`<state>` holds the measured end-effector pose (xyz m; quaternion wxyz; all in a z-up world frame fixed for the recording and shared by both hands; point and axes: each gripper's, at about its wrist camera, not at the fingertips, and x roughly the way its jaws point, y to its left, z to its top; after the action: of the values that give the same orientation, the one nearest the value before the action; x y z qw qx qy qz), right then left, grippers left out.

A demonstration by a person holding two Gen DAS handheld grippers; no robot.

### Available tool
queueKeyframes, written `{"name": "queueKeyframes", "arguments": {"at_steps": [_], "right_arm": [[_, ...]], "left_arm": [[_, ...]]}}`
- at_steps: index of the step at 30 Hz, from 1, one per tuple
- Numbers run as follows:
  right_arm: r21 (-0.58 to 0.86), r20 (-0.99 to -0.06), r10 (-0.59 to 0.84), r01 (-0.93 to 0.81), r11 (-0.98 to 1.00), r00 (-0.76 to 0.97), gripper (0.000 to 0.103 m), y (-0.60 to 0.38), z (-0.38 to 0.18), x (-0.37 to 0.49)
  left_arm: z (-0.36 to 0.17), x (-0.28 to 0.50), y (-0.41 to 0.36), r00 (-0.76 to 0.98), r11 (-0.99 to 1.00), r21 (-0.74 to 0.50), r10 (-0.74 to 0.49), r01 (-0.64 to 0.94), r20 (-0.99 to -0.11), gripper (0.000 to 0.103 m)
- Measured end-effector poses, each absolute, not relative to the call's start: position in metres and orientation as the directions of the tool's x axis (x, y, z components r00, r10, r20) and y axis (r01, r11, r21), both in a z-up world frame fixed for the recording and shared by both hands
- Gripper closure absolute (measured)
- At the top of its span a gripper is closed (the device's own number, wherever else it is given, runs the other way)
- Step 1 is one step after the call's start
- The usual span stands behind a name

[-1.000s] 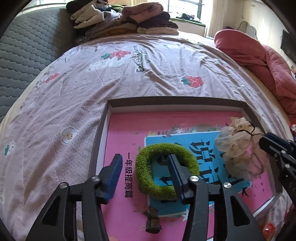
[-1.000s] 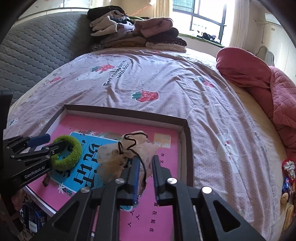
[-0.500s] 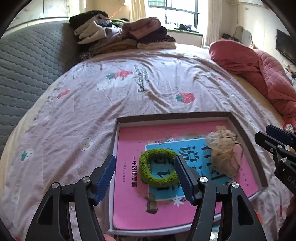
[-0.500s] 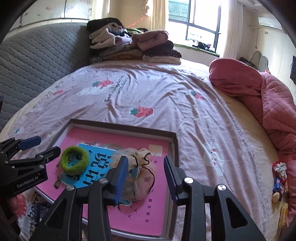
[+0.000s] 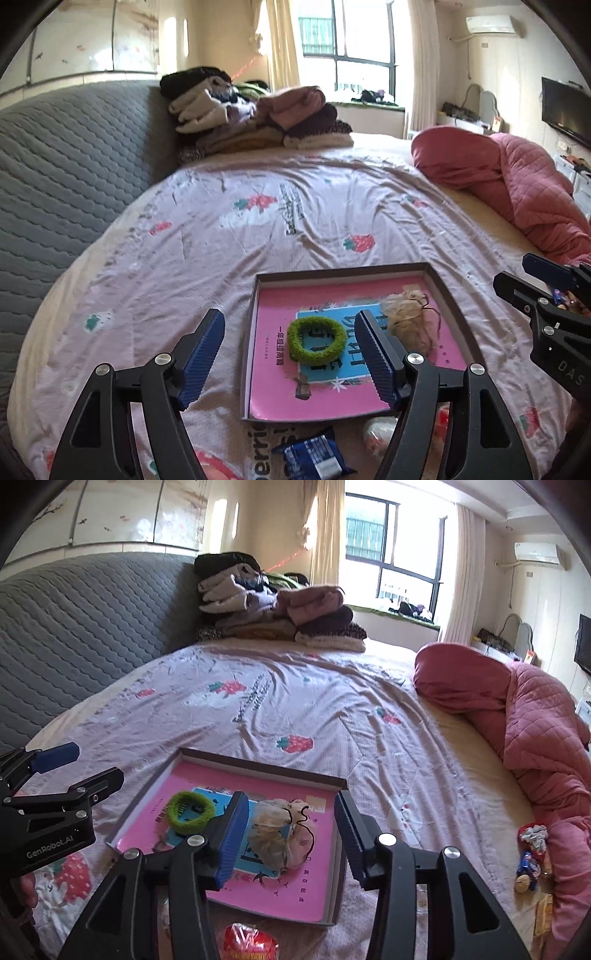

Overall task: Organize objects
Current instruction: 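Withdraw both grippers from the tray back toward the tangerines and walnut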

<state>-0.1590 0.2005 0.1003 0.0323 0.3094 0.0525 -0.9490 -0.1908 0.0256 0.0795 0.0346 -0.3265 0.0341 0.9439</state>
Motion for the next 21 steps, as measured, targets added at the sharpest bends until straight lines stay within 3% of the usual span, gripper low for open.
{"name": "queueKeyframes", "arguments": {"at_steps": [12, 21], "right_arm": [[-0.077, -0.539, -0.049, 0.108, -0.991, -0.841, 0.049, 0.200, 0.134, -0.100], [-0.080, -0.532, -0.075, 0.139, -0.987, -0.843, 0.046, 0.196, 0.135, -0.063]], "left_arm": [[0.113, -0.126, 0.021, -0.823, -0.995, 0.057, 0.036, -0.082, -0.567, 0.028], [0.107, -0.092, 0.019, -0.812, -0.995, 0.026, 0.066, -0.100, -0.579, 0.028]]}}
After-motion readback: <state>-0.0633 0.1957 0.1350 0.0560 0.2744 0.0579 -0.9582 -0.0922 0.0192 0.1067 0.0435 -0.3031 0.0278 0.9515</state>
